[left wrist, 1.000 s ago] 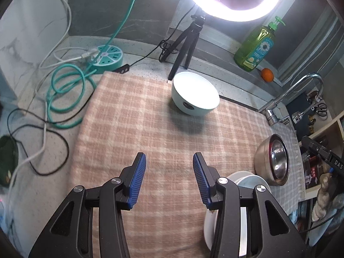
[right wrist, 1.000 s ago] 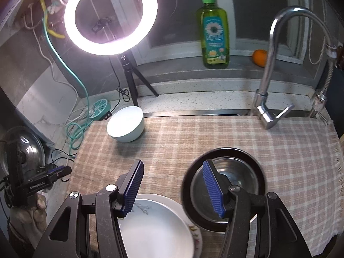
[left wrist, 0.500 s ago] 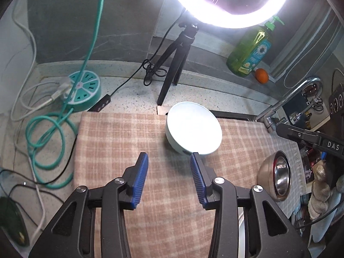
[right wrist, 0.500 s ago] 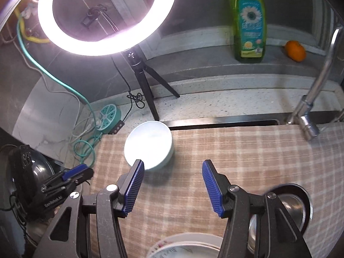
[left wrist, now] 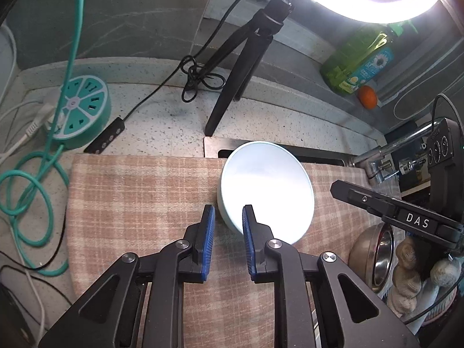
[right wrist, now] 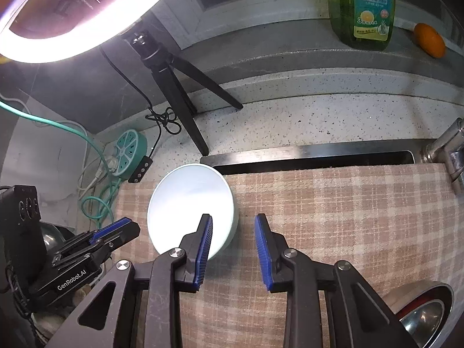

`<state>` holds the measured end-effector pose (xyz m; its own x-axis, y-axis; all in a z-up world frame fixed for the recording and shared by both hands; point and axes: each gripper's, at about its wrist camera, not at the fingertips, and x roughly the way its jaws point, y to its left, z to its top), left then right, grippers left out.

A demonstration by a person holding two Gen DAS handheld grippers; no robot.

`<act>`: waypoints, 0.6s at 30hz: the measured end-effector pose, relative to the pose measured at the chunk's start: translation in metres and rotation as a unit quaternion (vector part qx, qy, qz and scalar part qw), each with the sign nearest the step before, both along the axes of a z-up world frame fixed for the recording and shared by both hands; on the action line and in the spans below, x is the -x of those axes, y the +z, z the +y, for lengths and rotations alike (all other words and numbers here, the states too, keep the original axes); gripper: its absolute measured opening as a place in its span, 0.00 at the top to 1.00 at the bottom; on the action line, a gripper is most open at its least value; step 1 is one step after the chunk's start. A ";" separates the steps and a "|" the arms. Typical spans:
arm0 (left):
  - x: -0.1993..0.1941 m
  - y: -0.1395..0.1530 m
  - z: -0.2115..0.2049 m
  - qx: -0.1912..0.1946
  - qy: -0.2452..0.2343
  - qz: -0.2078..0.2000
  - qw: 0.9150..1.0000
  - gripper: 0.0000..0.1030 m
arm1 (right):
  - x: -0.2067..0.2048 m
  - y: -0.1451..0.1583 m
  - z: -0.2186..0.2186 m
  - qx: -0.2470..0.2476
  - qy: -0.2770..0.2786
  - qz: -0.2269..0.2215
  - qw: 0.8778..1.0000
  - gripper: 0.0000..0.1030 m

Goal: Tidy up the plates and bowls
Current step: 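Move both tools to the rim of the white ceramic bowl, then close both tools on the rim of the white bowl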

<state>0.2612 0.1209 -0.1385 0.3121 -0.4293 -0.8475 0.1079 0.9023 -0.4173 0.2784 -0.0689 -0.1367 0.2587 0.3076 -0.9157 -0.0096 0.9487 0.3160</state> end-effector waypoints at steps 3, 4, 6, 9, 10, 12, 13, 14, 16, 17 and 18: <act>-0.005 -0.003 -0.002 -0.003 0.000 0.005 1.000 0.84 | -0.005 -0.007 0.000 -0.004 -0.003 0.007 1.000 0.78; -0.006 -0.003 -0.002 -0.003 0.000 0.006 1.000 0.84 | -0.007 -0.009 0.000 -0.005 -0.003 0.008 1.000 0.78; -0.010 -0.004 -0.003 -0.001 0.000 0.009 1.000 0.88 | -0.009 -0.012 0.000 -0.005 -0.004 0.011 1.000 0.78; -0.013 -0.006 -0.005 -0.005 -0.001 0.008 1.000 0.89 | -0.011 -0.017 0.001 -0.001 -0.005 0.017 1.000 0.82; -0.014 -0.007 -0.006 -0.006 -0.002 0.009 1.000 0.89 | -0.012 -0.019 0.001 -0.003 -0.005 0.019 1.000 0.83; -0.016 -0.009 -0.007 -0.007 -0.002 0.011 1.000 0.90 | -0.014 -0.023 0.001 -0.007 -0.006 0.023 1.000 0.84; -0.017 -0.010 -0.007 -0.009 -0.002 0.012 1.000 0.90 | -0.015 -0.024 0.001 -0.007 -0.006 0.024 1.000 0.85; -0.018 -0.010 -0.008 -0.012 -0.002 0.011 1.000 0.91 | -0.015 -0.025 0.001 -0.006 -0.005 0.024 1.000 0.86; -0.018 -0.010 -0.007 -0.012 -0.001 0.011 1.000 0.93 | -0.016 -0.026 0.002 -0.005 -0.004 0.025 1.000 0.87; -0.019 -0.009 -0.008 -0.013 -0.002 0.011 1.000 0.93 | -0.016 -0.026 0.002 -0.005 -0.003 0.026 1.000 0.87; -0.019 -0.009 -0.008 -0.016 -0.004 0.010 1.000 0.93 | -0.016 -0.027 0.003 -0.004 -0.003 0.028 1.000 0.87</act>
<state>0.2799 0.1125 -0.1475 0.2915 -0.4048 -0.8667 0.1068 0.9142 -0.3910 0.2944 -0.0662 -0.1641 0.2096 0.3136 -0.9261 0.0131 0.9462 0.3234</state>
